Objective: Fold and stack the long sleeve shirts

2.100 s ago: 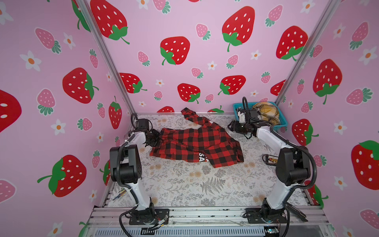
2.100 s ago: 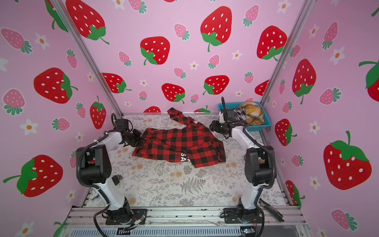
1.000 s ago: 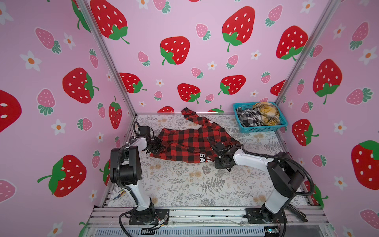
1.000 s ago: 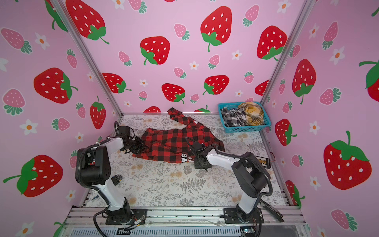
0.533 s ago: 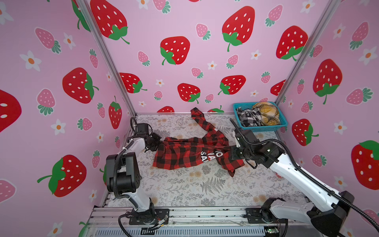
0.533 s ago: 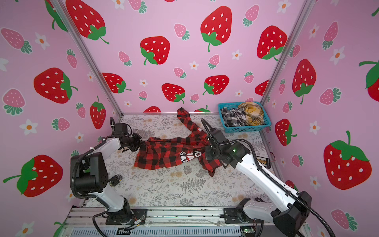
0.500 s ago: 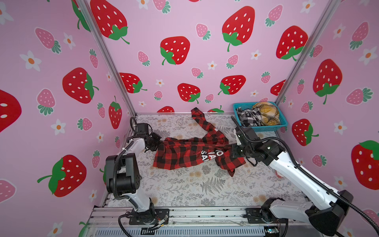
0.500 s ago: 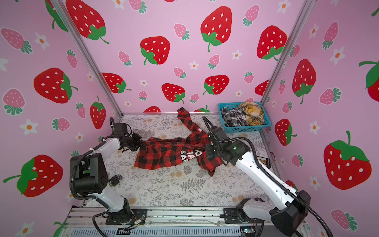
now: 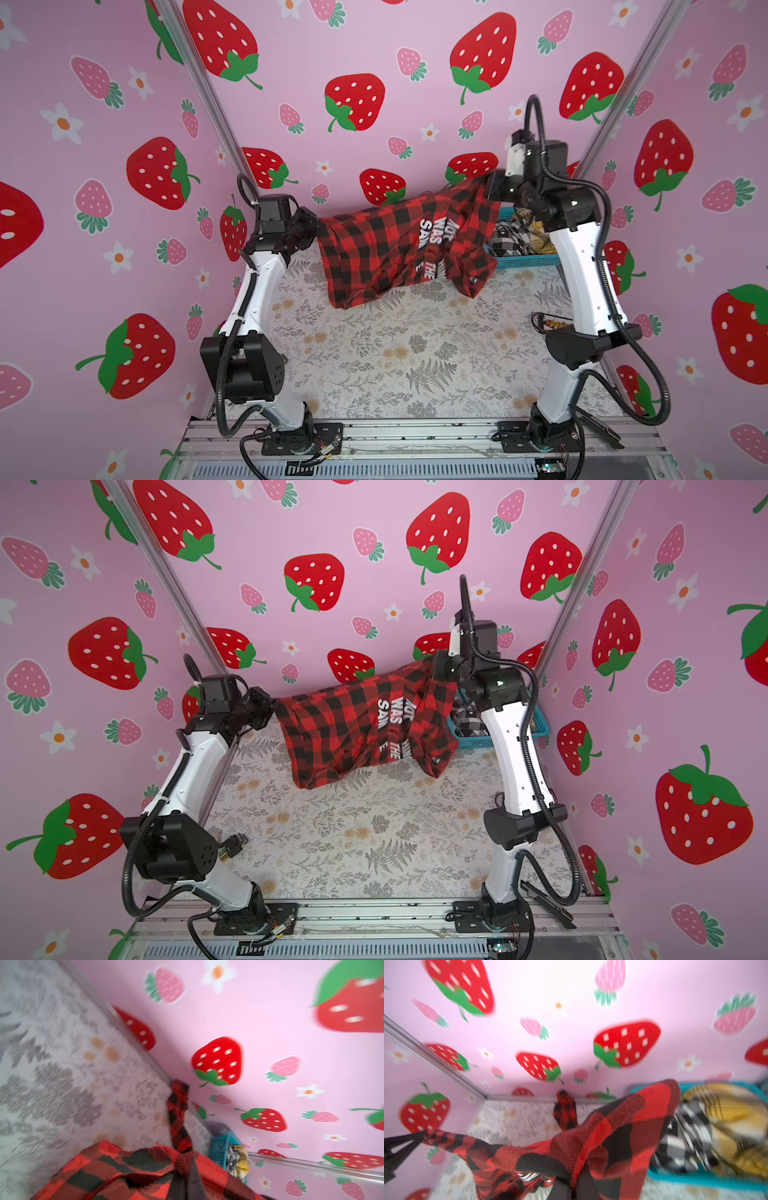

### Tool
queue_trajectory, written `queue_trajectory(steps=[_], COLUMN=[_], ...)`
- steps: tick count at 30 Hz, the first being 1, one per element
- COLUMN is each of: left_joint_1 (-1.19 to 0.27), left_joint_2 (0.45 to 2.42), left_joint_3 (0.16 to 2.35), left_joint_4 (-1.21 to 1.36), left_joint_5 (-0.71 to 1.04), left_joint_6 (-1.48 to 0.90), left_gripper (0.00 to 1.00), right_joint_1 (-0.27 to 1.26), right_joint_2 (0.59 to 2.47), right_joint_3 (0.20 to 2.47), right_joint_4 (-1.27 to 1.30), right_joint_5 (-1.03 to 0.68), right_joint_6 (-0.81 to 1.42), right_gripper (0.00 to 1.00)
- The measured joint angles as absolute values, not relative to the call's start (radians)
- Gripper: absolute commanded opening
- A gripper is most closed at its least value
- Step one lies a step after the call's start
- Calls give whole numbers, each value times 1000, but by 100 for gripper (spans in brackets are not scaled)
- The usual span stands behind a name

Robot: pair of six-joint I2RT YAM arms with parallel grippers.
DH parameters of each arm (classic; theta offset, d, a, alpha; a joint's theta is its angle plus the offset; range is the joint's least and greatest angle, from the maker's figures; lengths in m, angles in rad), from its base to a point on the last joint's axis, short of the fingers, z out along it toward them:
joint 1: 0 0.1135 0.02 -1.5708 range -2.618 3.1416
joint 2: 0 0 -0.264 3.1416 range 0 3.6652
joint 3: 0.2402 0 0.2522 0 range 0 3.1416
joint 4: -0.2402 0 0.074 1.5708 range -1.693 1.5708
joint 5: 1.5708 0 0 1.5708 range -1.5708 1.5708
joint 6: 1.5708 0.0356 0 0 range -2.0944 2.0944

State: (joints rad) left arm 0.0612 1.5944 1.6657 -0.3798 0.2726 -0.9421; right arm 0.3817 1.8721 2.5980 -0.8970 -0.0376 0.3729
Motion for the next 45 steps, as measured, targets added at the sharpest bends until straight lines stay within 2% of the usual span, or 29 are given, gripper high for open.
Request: queue_trajectory(steps=[1, 4, 8, 11, 16, 19, 23, 27, 28, 30, 31, 32, 33, 36, 41, 43, 45], left_joint_1=[51, 19, 2, 6, -6, -9, -9, -9, -9, -9, -8, -6, -5, 7, 19, 20, 22], left_joint_2=[1565, 1418, 1192, 1106, 1090, 1104, 1145, 1173, 1182, 1200, 1211, 1219, 1226, 1232, 1243, 1254, 1262], left_joint_3=[1677, 1622, 1347, 1122, 725, 629, 620, 620, 621, 621, 621, 621, 621, 621, 621, 621, 621], left_joint_4=[-373, -360, -383, -453, -530, -580, -559, -531, -525, -515, -511, -508, -506, -496, -486, -478, -469], left_joint_5=[258, 202, 130, 113, 164, 199, 229, 228, 229, 229, 229, 229, 229, 237, 249, 256, 264], left_joint_6=[-936, -899, -855, -829, -818, -811, -812, -813, -812, -813, -813, -815, -815, -816, -816, -816, -816], left_gripper=[0, 0, 0, 0, 0, 0, 0, 0, 0, 0, 0, 0, 0, 0, 0, 0, 0], right_joint_1=[369, 339, 345, 390, 472, 547, 640, 695, 707, 732, 747, 767, 785, 827, 831, 824, 823], right_joint_2=[1833, 1607, 1306, 1126, 971, 957, 995, 1156, 1220, 1360, 1427, 1494, 1539, 1550, 1267, 1182, 1147], right_joint_3=[2572, 2282, 1799, 1390, 765, 556, 520, 670, 742, 908, 991, 1075, 1133, 1151, 900, 824, 744], right_joint_4=[-872, -767, -668, -640, -635, -639, -602, -535, -519, -492, -487, -485, -480, -475, -564, -580, -566], right_joint_5=[-70, -161, -256, -262, -257, -250, -249, -244, -240, -226, -212, -188, -161, -66, 50, 52, 30], right_joint_6=[374, 380, 381, 402, 514, 590, 654, 666, 664, 653, 640, 632, 625, 628, 678, 689, 691], right_gripper=[0, 0, 0, 0, 0, 0, 0, 0, 5, 27, 43, 51, 51, 68, 77, 88, 87])
